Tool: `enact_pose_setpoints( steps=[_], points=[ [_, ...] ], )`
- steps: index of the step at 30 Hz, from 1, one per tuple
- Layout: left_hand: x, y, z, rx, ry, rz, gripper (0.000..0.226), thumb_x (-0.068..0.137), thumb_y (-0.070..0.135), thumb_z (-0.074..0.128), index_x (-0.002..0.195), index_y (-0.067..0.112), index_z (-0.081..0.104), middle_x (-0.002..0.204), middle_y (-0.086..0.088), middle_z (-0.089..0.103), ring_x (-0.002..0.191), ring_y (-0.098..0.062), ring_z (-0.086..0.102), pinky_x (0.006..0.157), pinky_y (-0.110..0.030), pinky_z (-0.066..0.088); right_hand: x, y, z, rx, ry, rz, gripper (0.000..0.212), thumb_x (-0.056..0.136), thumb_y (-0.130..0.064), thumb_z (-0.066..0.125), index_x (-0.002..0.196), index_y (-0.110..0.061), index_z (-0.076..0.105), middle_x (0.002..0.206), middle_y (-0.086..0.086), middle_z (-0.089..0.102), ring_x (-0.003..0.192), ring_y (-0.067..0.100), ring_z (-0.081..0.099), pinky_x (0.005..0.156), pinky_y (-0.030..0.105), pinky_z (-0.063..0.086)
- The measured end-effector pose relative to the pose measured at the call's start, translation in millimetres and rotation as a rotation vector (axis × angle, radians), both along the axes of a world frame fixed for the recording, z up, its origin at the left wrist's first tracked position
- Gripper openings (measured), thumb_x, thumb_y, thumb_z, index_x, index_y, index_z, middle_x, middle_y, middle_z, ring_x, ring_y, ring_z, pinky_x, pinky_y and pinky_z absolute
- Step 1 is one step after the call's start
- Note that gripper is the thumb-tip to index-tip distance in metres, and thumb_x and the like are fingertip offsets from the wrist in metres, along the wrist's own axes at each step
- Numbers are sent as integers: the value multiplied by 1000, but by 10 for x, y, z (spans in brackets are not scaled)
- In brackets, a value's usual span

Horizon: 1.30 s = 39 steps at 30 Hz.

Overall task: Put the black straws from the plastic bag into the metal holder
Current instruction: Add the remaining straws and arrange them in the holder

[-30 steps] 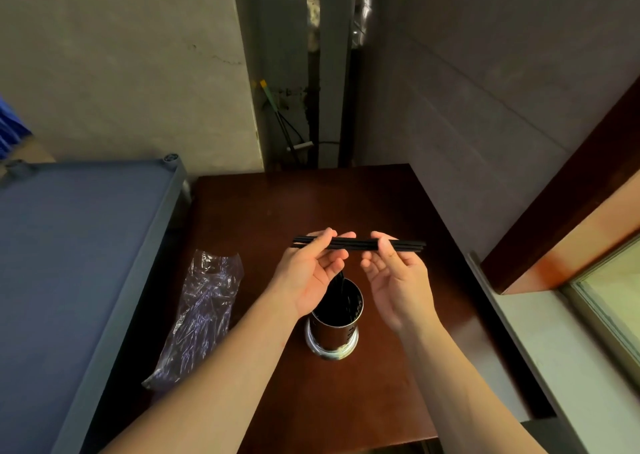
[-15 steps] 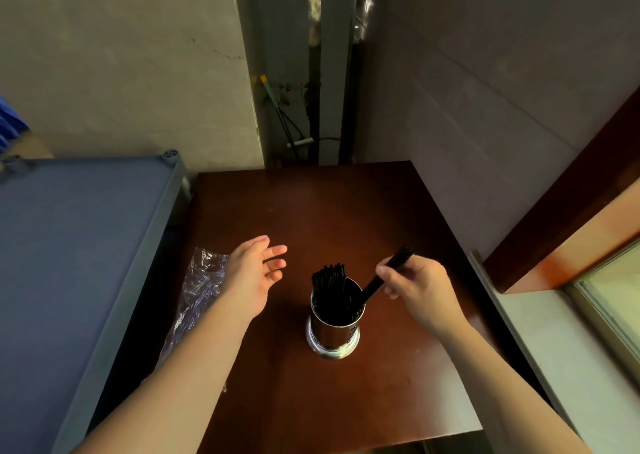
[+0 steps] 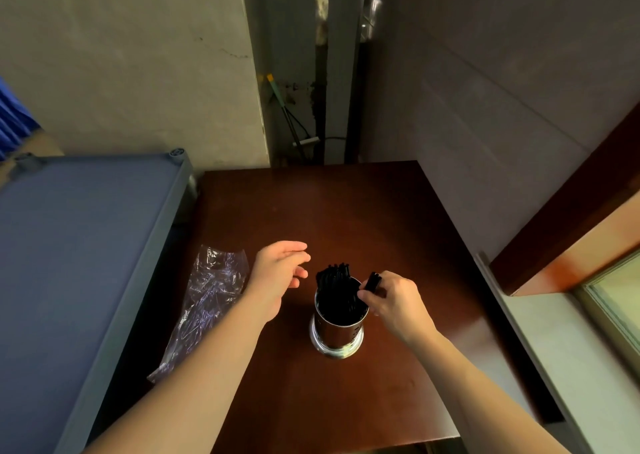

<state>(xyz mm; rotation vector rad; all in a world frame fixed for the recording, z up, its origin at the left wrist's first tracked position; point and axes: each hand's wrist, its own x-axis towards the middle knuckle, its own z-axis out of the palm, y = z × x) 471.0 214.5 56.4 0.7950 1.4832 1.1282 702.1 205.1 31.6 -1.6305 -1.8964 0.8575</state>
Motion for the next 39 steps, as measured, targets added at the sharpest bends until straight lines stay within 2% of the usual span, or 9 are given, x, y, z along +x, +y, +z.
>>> enact_pose_setpoints(
  steps=[4, 10, 13, 19, 22, 25, 29, 35, 39],
  points=[
    [74, -20, -40, -19, 225, -212, 42, 79, -11, 63, 105, 21, 72, 107, -6, 70, 71, -17, 63, 53, -24, 46, -34, -15, -87, 3, -34, -9, 14, 88, -19, 74, 87, -5, 71, 89, 9, 62, 77, 26, 63, 68, 44, 54],
    [183, -12, -85, -30, 524, -305, 47, 78, 3, 73, 115, 30, 69, 105, 11, 65, 79, -10, 60, 69, -25, 45, -111, -31, -174, 25, -75, -9, 11, 89, -17, 72, 93, -6, 73, 94, 0, 54, 79, 21, 60, 71, 36, 53],
    [219, -20, -85, -17, 584, -329, 45, 79, 5, 73, 115, 31, 68, 103, 15, 63, 75, -4, 58, 63, -21, 43, -126, -48, -200, 25, -105, -8, 13, 89, -18, 71, 95, -6, 72, 94, 0, 52, 81, 21, 58, 71, 35, 52],
    [243, -33, -148, 12, 654, -347, 41, 80, 12, 75, 118, 27, 68, 109, 8, 66, 97, -10, 62, 71, -20, 43, -107, -83, -225, 11, -87, -23, 17, 89, -21, 72, 95, -6, 69, 94, 1, 52, 80, 21, 57, 68, 30, 47],
    [248, -47, -184, 36, 680, -338, 37, 81, 18, 76, 117, 27, 69, 107, 9, 66, 99, -11, 62, 73, -22, 44, -85, -119, -230, 3, -38, -40, 29, 86, -25, 74, 112, -14, 66, 99, -3, 50, 89, 16, 57, 72, 26, 46],
    [253, -55, -215, 68, 705, -333, 32, 81, 20, 75, 111, 28, 70, 102, 9, 68, 93, -9, 63, 66, -17, 43, -78, -155, -220, 20, 14, -69, 60, 84, -28, 77, 138, -26, 51, 109, -9, 47, 94, 6, 52, 67, 11, 41],
    [268, -63, -254, 99, 720, -328, 24, 81, 20, 75, 103, 29, 71, 91, 11, 69, 84, -8, 65, 62, -18, 43, -125, -173, -162, 66, 59, -109, 76, 83, -31, 79, 146, -33, 37, 109, -12, 42, 75, -1, 50, 53, 9, 37],
    [296, -60, -234, 147, 778, -298, 13, 82, 19, 74, 92, 26, 74, 83, 3, 71, 67, -15, 69, 61, -31, 57, -160, -185, -34, 106, 113, -93, 71, 85, -34, 76, 145, -35, 37, 105, -14, 42, 80, 3, 54, 61, 16, 43],
    [298, -64, -206, 159, 776, -270, 9, 85, 17, 75, 93, 21, 76, 77, 4, 70, 50, -2, 66, 49, -15, 49, -174, -186, 15, 118, 131, -65, 62, 87, -29, 74, 141, -31, 44, 100, -17, 43, 81, 4, 53, 66, 16, 42]
  ],
)
